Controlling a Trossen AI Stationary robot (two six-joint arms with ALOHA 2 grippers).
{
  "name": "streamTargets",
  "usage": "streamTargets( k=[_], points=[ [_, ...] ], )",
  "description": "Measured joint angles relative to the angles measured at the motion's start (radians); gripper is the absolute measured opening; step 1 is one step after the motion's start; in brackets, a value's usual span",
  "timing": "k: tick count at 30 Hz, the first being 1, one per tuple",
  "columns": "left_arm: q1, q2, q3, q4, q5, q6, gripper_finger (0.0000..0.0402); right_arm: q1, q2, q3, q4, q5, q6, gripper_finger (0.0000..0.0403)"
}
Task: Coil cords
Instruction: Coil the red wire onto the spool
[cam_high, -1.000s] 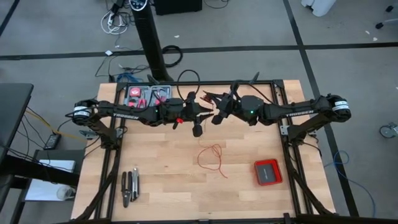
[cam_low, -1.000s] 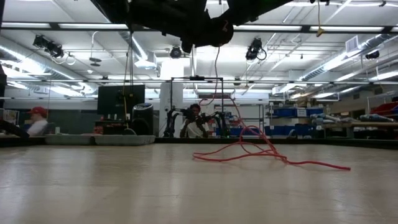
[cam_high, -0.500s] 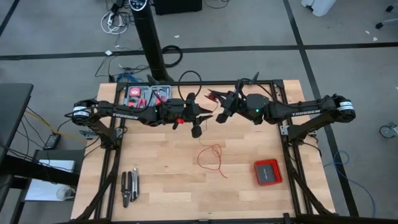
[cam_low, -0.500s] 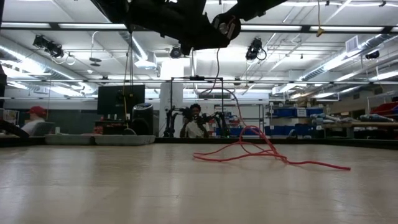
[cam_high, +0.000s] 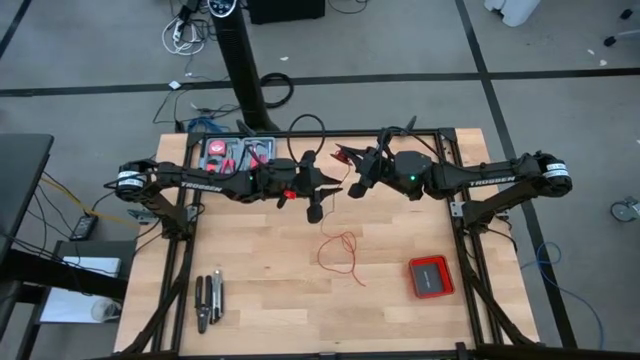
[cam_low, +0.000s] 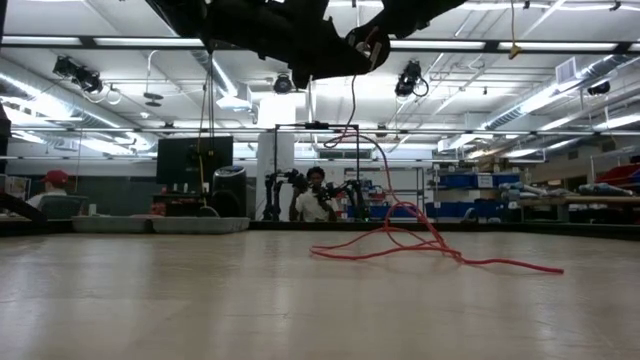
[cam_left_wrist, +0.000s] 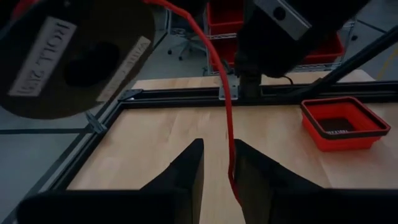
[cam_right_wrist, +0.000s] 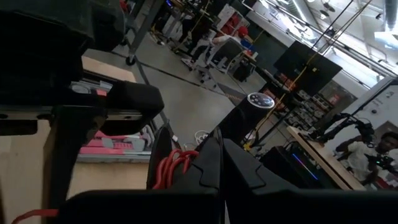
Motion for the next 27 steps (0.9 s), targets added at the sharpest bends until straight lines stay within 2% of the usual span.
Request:
streamTargets(
  k=[4, 18, 21, 24, 27],
  points=[
    [0.003, -0.007, 0.000, -0.032, 0.038, 0.000, 0.0086, 0.000, 0.000, 0.000, -0.010, 0.000, -0.001, 0.0001],
    [0.010, -0.019, 0.000, -0.033, 0.039, -0.010, 0.0081, 0.001, 0.000, 0.000, -0.016, -0.013, 0.000, 0.0001],
    [0.010, -0.019, 0.000, -0.040, 0.038, 0.013, 0.0059, 0.001, 0.000, 0.000, -0.015, -0.013, 0.000, 0.0002],
    [0.010, -0.019, 0.000, -0.042, 0.039, 0.028, 0.0015, 0.001, 0.000, 0.000, -0.015, -0.014, 0.000, 0.0002],
    [0.010, -0.019, 0.000, -0.042, 0.039, 0.030, 0.0007, 0.001, 0.000, 0.000, -0.013, -0.014, 0.001, 0.0001]
  ],
)
